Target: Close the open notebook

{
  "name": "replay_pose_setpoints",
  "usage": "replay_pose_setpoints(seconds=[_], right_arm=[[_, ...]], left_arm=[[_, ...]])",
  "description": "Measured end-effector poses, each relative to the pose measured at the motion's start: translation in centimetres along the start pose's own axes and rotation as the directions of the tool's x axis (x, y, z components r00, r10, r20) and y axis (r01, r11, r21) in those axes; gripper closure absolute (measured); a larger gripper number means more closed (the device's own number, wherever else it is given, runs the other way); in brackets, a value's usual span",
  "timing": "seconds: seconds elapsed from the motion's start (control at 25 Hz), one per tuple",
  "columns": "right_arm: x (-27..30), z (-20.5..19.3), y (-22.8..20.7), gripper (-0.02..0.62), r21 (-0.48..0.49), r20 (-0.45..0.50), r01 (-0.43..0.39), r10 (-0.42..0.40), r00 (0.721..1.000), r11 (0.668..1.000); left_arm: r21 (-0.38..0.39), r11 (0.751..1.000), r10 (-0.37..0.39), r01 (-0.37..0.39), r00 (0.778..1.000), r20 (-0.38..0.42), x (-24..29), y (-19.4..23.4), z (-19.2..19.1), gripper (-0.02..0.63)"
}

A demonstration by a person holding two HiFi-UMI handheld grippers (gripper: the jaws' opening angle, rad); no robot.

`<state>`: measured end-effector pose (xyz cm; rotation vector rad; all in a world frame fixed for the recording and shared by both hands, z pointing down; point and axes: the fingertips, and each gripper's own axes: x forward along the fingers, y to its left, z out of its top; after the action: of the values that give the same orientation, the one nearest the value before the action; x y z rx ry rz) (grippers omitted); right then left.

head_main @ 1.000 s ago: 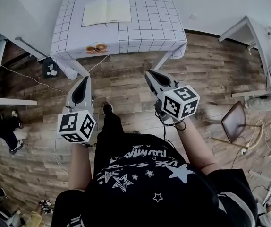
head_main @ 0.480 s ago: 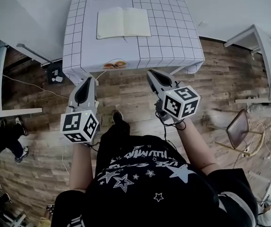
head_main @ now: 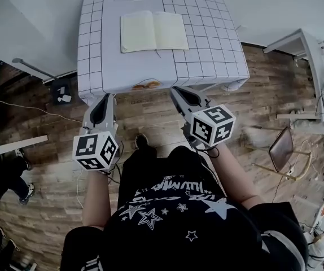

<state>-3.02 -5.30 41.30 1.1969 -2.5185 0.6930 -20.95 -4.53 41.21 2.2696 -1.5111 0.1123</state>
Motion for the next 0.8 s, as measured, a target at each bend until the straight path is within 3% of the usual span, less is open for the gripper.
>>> replay_pose_setpoints(seconds=[0.28, 0.48, 0.8], right_arm=[[0.6, 0.0, -2.3, 0.578, 0.031, -0.010, 0.032, -0.032, 0.999, 0.999], [1.7, 0.8, -4.4, 0.578, 0.034, -0.005, -0.007, 0.007, 1.000, 0.999], [3.7, 6.9, -10.8, 0.578, 0.000, 0.062, -0.073, 0.073, 0.995, 0.997]], left_arm=[[-0.040, 0.999, 0.000, -0.001, 1.000, -0.029, 2.2, 0.7, -0.8, 0.597], [-0.008, 1.000, 0.017, -0.017, 0.999, -0.027, 4.2, -0.4, 0.1, 0.597], [0.030, 0.992, 0.124, -0.124, 0.992, 0.002, 7.6, -1.8, 3.0, 0.597]])
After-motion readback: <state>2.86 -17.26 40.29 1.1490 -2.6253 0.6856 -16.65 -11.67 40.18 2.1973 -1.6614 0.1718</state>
